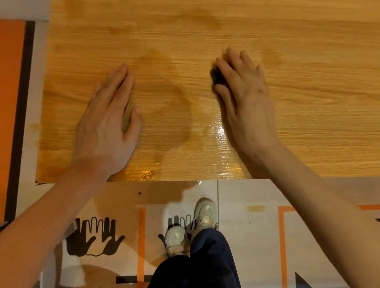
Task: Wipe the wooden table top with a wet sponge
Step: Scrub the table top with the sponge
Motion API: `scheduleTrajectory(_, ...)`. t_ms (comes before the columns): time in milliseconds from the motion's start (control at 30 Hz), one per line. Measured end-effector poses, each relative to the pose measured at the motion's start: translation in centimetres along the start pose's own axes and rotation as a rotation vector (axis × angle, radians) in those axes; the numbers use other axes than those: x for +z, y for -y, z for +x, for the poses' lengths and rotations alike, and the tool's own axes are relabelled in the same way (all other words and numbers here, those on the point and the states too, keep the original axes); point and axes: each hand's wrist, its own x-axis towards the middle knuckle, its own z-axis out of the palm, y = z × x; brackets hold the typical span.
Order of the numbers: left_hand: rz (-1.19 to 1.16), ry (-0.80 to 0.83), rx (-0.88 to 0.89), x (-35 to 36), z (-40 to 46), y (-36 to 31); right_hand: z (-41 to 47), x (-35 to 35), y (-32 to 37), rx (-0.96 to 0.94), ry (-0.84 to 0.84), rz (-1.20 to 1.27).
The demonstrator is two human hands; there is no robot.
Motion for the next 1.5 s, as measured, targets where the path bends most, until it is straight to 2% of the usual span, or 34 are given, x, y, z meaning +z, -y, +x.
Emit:
scheduleTrajectory(100, -0.027, 0.003, -0.019, -0.1, 0.0, 0.0, -4.9, -0.5, 1.4, -0.021, 0.047, 0.053)
scheduleTrajectory(200, -0.052, -0.009, -0.028, -0.1, 0.1, -0.1, -10.7, -1.0, 2.4, -0.123, 0.136, 0.057)
scheduleTrajectory(333, -0.066, -0.065, 0.014, 0.2, 0.1, 0.0, -6.1, -0.2, 2.2, -0.238, 0.215, 0.033)
scheduleTrajectory(467, -0.068, -0.06, 0.026, 0.1, 0.0, -0.1, 1.4, 1.7, 2.6, -0.156, 0.124, 0.042)
scheduleTrajectory(567, -0.06, -0.021, -0.034, -0.1, 0.0, -0.3, -1.4, 1.1, 3.0, -0.137, 0.142, 0.067)
scheduleTrajectory(700, -0.062, 0.007, -0.068, -0.2, 0.2, -0.2, -9.5, 0.2, 3.4, -0.291, 0.241, 0.033)
scheduleTrajectory(800, -0.072, 0.02, -0.078, -0.3, 0.3, -0.4, -6.9, 1.1, 3.4, -0.346, 0.225, 0.077)
scheduleTrajectory(933, -0.101, 0.037, -0.077, -0.5, 0.4, -0.5, 1.3, 3.2, 5.5, -0.196, 0.149, 0.078)
scheduleTrajectory(1000, -0.12, 0.051, -0.076, -0.6, 0.5, -0.5, 2.4, 3.5, 6.2, -0.146, 0.108, 0.07)
scheduleTrajectory(1067, -0.122, 0.062, -0.078, -0.5, 0.5, -0.5, 0.9, 2.2, 4.9, -0.159, 0.144, 0.043)
scheduleTrajectory(1133, -0.106, 0.066, -0.087, -0.5, 0.4, -0.5, -1.6, -0.4, 1.8, -0.092, 0.146, 0.011)
scheduleTrajectory(1233, -0.079, 0.077, -0.077, -0.5, 0.4, -0.4, -4.1, -3.6, -2.2, 0.142, 0.014, 0.0)
scheduleTrajectory(1333, -0.055, 0.129, -0.062, -0.6, 0.5, -0.1, -3.7, -2.4, -0.7, 0.293, -0.089, 0.005)
scheduleTrajectory(1400, -0.053, 0.158, -0.075, -0.7, 0.4, 0.0, -2.7, 0.0, 2.5, 0.256, -0.084, -0.015)
scheduleTrajectory(1500, -0.076, 0.168, -0.091, -0.9, 0.6, -0.2, -0.9, 3.4, 7.0, 0.081, -0.008, -0.008)
